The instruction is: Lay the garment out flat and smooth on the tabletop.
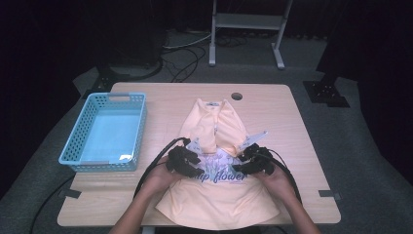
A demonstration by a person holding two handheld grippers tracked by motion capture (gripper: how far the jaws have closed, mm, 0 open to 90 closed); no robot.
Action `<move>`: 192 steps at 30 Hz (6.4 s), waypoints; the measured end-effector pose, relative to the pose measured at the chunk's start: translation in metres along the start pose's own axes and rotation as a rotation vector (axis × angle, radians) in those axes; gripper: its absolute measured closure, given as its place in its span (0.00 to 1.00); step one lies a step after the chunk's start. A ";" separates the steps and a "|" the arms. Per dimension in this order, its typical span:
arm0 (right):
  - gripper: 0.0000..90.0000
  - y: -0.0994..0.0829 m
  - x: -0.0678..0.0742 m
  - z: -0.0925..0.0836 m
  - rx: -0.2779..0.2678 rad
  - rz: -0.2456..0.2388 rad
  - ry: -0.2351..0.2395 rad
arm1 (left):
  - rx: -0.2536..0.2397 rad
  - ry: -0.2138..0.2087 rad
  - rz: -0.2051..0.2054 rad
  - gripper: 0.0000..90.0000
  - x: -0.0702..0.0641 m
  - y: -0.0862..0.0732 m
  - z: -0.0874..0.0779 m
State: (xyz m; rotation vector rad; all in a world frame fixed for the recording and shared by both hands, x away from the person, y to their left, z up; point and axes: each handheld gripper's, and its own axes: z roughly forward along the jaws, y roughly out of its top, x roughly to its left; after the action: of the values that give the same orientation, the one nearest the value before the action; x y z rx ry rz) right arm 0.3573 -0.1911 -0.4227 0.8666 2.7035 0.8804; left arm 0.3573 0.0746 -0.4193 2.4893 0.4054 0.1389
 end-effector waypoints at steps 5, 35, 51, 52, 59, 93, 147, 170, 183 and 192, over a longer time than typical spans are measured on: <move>0.55 0.000 0.006 -0.001 0.013 -0.014 -0.013 | 0.016 0.015 -0.004 0.61 -0.007 -0.003 -0.003; 0.42 -0.024 0.039 -0.025 -0.072 -0.085 0.005 | -0.033 0.039 0.025 0.44 -0.058 -0.027 -0.018; 0.61 0.037 0.029 -0.016 -0.067 -0.166 -0.137 | -0.060 0.031 -0.005 0.43 -0.058 -0.035 -0.019; 0.61 0.039 0.030 -0.015 -0.073 -0.162 -0.155 | -0.063 0.028 -0.007 0.43 -0.058 -0.035 -0.020; 0.63 0.059 0.024 0.008 -0.075 -0.137 -0.154 | -0.058 0.026 0.002 0.43 -0.059 -0.036 -0.020; 0.97 0.052 -0.058 -0.075 -0.142 0.050 -0.337 | -0.063 0.024 -0.018 0.45 -0.057 -0.038 -0.019; 0.83 -0.052 -0.091 -0.065 0.138 0.242 -0.395 | -0.053 0.032 -0.030 0.44 -0.058 -0.037 -0.019; 0.65 -0.019 0.011 -0.028 -0.027 0.097 -0.028 | -0.051 0.032 -0.029 0.44 -0.059 -0.036 -0.018; 0.48 -0.040 0.034 -0.022 -0.058 0.058 -0.059 | -0.088 0.042 -0.014 0.38 -0.060 -0.031 -0.024; 0.46 -0.049 0.030 -0.022 -0.101 0.039 -0.036 | -0.122 0.032 -0.003 0.37 -0.058 -0.019 -0.027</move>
State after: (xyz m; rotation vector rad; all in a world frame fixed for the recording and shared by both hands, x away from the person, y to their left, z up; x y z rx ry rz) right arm 0.3025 -0.2166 -0.4324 0.9073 2.5951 0.9900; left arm 0.2920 0.0858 -0.4091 2.3688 0.4016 0.1961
